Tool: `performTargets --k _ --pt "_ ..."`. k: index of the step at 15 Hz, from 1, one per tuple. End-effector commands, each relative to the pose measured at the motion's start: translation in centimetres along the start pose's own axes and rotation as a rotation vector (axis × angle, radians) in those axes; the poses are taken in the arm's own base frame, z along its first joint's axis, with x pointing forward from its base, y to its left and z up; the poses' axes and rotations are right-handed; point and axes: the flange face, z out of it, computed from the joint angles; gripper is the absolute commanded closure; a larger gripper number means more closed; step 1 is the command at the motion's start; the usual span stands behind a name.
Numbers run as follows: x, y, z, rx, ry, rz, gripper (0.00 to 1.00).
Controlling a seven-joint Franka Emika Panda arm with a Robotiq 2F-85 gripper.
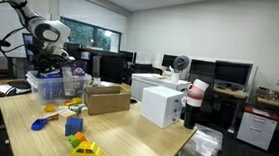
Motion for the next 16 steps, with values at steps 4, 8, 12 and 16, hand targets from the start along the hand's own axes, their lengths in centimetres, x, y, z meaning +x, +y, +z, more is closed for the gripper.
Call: performTargets --k 4,8,12,16 --pt "1.7 0.1 0.0 -0.012 0.092 -0.026 0.99" --pt "2.7 -0.1 0.3 -0.02 0.12 -0.041 0.98" --pt "3.7 -0.1 0.5 -0.055 0.141 -0.086 0.98" --pt "3.7 -0.1 -1.4 -0.091 0.085 -0.124 0.98"
